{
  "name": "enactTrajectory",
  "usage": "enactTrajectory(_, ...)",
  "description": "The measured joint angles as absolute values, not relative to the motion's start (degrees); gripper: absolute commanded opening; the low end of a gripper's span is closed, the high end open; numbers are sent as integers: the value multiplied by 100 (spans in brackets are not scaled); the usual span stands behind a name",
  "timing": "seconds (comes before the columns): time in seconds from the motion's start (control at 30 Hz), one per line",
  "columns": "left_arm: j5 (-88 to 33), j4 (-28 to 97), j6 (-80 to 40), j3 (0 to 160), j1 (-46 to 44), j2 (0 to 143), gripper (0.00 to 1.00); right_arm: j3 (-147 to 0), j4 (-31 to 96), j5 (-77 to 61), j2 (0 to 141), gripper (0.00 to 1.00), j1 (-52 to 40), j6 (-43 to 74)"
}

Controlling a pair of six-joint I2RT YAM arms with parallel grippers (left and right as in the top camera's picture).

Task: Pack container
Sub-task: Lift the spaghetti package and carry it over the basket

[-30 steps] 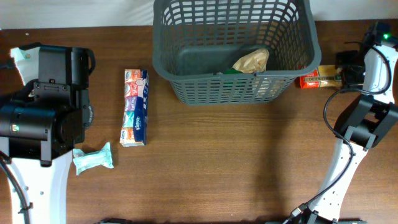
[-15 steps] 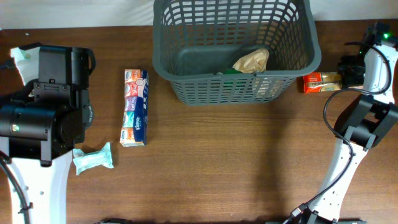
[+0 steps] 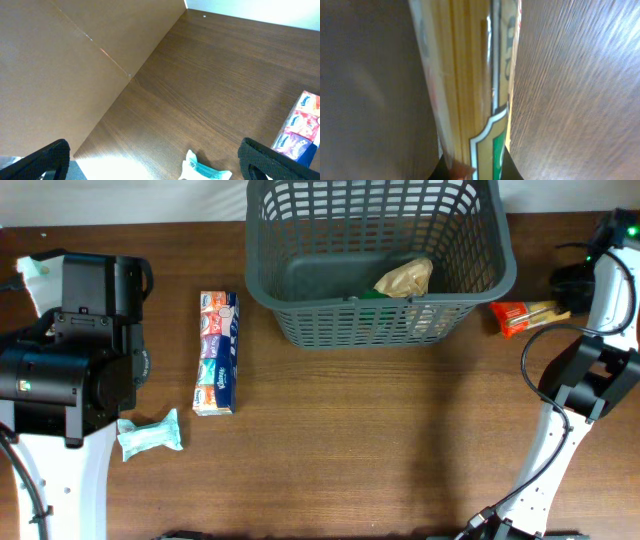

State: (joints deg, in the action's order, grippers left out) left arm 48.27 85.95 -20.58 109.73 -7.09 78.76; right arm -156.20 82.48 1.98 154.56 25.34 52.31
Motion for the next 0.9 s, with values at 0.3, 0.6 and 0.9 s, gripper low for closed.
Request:
enactTrajectory(0.3, 4827, 8593, -2058, 10973, -709, 7876, 99, -17342, 8449, 469, 14234, 4, 2539, 4185)
enactTrajectory(0.6, 4827, 8595, -2058, 10973, -709, 7876, 100, -17992, 7900, 445, 11775, 4, 1516, 3892)
enactTrajectory(0.9, 4827, 8595, -2056, 10973, -709, 7876, 100, -17817, 7677, 314, 11937, 4, -320, 3068)
